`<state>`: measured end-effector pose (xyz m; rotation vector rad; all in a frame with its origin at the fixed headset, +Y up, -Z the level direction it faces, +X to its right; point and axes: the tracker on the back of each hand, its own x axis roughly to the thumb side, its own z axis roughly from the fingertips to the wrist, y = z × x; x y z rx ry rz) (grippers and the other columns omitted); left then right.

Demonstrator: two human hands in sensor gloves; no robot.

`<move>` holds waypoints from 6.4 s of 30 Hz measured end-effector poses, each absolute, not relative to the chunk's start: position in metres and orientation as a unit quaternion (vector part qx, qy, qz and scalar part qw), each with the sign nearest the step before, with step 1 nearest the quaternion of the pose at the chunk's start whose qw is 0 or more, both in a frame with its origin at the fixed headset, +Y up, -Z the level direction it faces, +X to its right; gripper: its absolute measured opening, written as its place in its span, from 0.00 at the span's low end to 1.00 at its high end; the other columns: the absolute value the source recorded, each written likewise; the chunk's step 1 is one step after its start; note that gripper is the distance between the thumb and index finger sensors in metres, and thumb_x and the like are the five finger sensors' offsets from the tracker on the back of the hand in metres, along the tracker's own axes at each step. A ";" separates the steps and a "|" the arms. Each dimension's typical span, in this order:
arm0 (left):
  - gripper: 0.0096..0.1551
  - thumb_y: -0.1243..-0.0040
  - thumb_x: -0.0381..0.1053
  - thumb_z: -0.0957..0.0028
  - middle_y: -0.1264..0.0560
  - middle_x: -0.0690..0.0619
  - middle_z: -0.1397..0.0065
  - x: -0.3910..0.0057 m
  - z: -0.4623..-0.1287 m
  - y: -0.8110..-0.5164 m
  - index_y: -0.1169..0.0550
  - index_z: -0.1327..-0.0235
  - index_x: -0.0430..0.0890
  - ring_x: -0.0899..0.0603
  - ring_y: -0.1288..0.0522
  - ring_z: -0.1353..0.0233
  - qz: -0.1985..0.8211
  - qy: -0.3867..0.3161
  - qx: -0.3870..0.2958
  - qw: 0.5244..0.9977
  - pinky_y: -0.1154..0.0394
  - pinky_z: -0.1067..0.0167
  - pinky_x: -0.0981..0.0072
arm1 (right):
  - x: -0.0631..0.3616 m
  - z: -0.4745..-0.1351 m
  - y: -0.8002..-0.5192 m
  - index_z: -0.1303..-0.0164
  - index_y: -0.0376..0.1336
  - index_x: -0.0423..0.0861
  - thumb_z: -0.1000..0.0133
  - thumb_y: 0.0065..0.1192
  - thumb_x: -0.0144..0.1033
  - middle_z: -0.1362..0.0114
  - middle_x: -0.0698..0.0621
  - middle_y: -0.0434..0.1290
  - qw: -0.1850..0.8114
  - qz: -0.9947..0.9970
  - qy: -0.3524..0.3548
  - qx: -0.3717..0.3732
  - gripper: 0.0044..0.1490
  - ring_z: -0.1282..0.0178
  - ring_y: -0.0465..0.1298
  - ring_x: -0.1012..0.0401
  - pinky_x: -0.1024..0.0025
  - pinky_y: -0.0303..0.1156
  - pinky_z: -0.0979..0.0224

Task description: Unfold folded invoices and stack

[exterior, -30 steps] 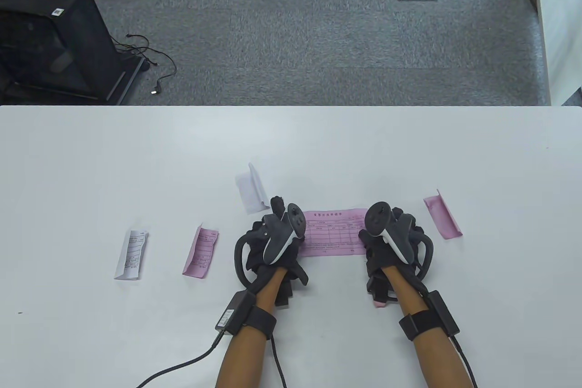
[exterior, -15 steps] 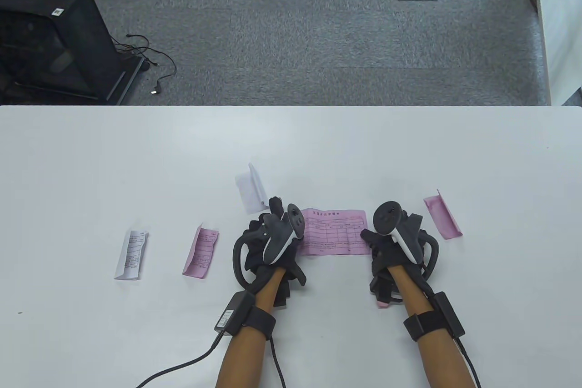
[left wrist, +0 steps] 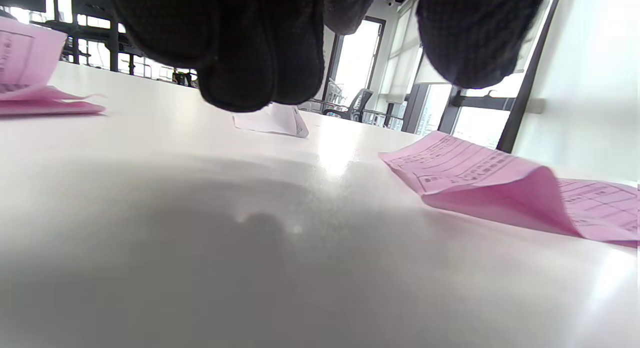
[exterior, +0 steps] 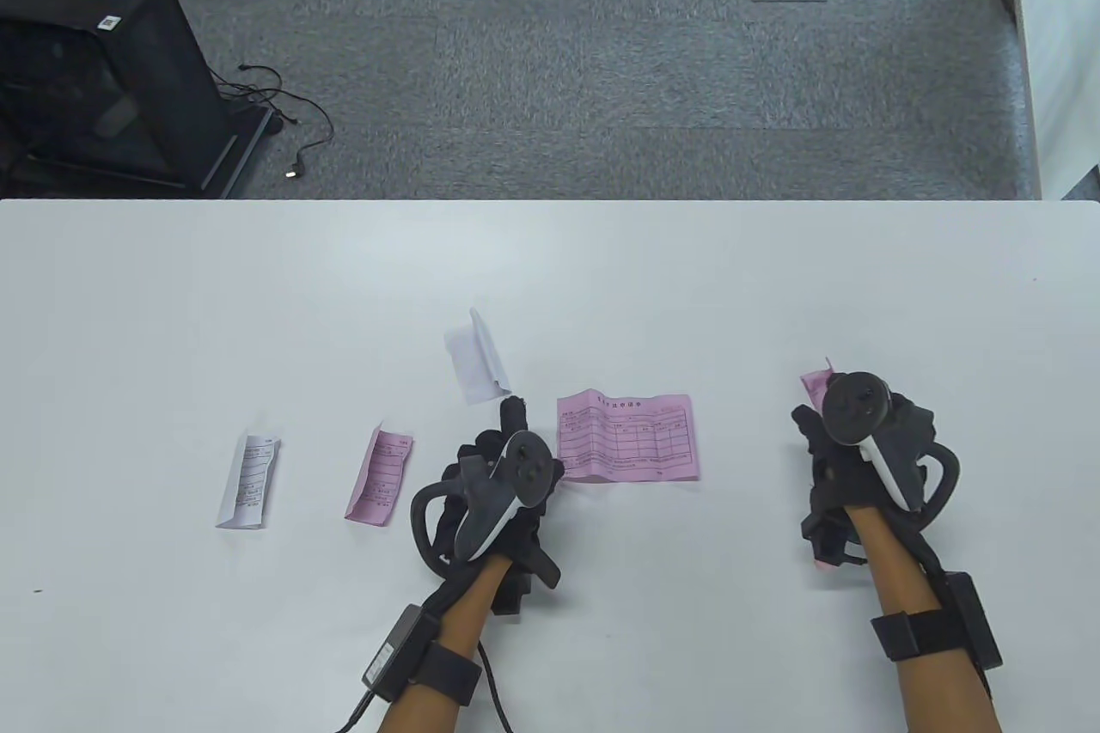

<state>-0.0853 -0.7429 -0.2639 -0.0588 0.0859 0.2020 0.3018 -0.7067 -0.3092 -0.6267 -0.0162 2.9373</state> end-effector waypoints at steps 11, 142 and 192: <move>0.50 0.36 0.64 0.48 0.26 0.40 0.26 -0.099 -0.224 -0.740 0.41 0.16 0.48 0.34 0.26 0.32 0.173 0.007 -0.037 0.984 0.28 0.36 0.43 | 0.336 -0.331 -0.751 0.17 0.51 0.46 0.43 0.58 0.57 0.18 0.39 0.60 0.054 0.955 0.051 -0.287 0.48 0.22 0.61 0.37 0.29 0.50 0.25; 0.45 0.37 0.64 0.49 0.51 0.39 0.10 -0.070 -0.201 -0.774 0.39 0.18 0.61 0.26 0.53 0.17 0.045 -0.081 -0.182 0.979 0.44 0.24 0.36 | 0.121 -0.197 -0.732 0.19 0.55 0.59 0.44 0.59 0.59 0.15 0.38 0.54 0.050 0.975 0.059 0.208 0.41 0.20 0.52 0.34 0.25 0.44 0.26; 0.46 0.38 0.66 0.50 0.54 0.42 0.10 -0.075 -0.202 -0.776 0.42 0.18 0.64 0.29 0.55 0.16 0.048 -0.081 -0.196 0.976 0.46 0.24 0.38 | 0.121 -0.203 -0.742 0.19 0.54 0.58 0.44 0.57 0.60 0.16 0.39 0.55 -0.005 0.982 0.055 0.183 0.42 0.20 0.52 0.35 0.24 0.44 0.26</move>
